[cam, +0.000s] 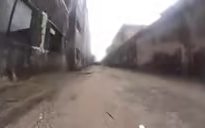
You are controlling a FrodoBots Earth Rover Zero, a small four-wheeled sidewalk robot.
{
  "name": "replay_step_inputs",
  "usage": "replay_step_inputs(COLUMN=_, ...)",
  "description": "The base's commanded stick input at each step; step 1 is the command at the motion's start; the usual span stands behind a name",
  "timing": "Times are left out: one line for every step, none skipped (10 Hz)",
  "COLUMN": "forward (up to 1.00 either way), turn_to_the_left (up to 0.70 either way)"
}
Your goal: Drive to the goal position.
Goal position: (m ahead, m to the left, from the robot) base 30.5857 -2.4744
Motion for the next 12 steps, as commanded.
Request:
replay_step_inputs(forward=1.0, turn_to_the_left=0.0)
replay_step_inputs(forward=1.0, turn_to_the_left=0.0)
replay_step_inputs(forward=1.0, turn_to_the_left=0.0)
replay_step_inputs(forward=1.0, turn_to_the_left=0.0)
replay_step_inputs(forward=1.0, turn_to_the_left=0.0)
replay_step_inputs(forward=1.0, turn_to_the_left=0.0)
replay_step_inputs(forward=1.0, turn_to_the_left=0.0)
replay_step_inputs(forward=1.0, turn_to_the_left=0.0)
replay_step_inputs(forward=1.0, turn_to_the_left=0.0)
replay_step_inputs(forward=1.0, turn_to_the_left=0.0)
replay_step_inputs(forward=1.0, turn_to_the_left=0.0)
replay_step_inputs(forward=1.0, turn_to_the_left=0.0)
